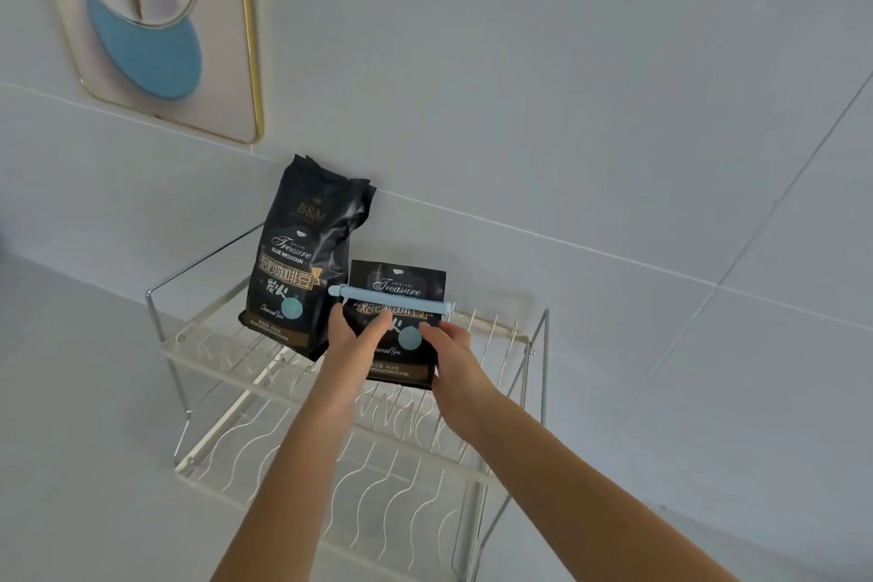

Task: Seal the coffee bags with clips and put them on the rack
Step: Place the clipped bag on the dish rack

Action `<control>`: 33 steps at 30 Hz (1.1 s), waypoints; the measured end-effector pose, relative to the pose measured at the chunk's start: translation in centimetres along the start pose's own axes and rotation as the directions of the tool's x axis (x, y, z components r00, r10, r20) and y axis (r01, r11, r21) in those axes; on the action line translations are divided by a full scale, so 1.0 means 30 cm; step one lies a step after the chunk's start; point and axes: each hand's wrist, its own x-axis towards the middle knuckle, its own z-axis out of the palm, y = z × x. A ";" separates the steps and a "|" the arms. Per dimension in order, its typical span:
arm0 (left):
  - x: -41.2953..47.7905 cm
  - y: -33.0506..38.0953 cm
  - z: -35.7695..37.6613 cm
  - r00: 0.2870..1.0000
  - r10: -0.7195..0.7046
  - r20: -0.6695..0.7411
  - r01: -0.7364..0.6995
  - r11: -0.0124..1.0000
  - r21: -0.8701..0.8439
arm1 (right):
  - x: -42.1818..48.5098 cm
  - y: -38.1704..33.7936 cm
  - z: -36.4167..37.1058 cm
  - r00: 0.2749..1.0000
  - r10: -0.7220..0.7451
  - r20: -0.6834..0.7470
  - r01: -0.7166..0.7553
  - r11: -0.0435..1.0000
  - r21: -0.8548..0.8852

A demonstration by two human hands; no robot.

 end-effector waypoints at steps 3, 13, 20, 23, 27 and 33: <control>-0.008 0.002 -0.004 0.999 0.038 0.016 -0.038 0.999 -0.007 | 0.000 0.001 -0.007 1.000 -0.002 -0.014 0.003 1.000 0.014; -0.235 0.105 0.105 0.946 0.290 0.147 -0.321 0.902 0.287 | -0.277 -0.082 -0.039 0.912 -0.395 0.110 0.410 0.867 -0.283; -0.548 -0.036 0.267 0.804 0.496 0.327 -0.591 0.728 0.349 | -0.510 0.040 -0.305 0.681 -0.731 0.045 0.647 0.572 -0.505; -0.665 -0.190 0.325 0.801 0.423 0.424 -0.583 0.712 0.391 | -0.562 0.188 -0.495 0.735 -0.675 -0.064 0.539 0.638 -0.550; -0.806 -0.445 0.377 0.823 0.097 0.560 -0.443 0.727 0.525 | -0.631 0.454 -0.748 0.812 -0.527 -0.252 0.296 0.743 -0.600; -0.918 -0.700 0.399 0.675 -0.511 0.532 0.009 0.727 0.687 | -0.781 0.783 -1.032 0.828 -0.035 -0.559 -0.239 0.881 -0.409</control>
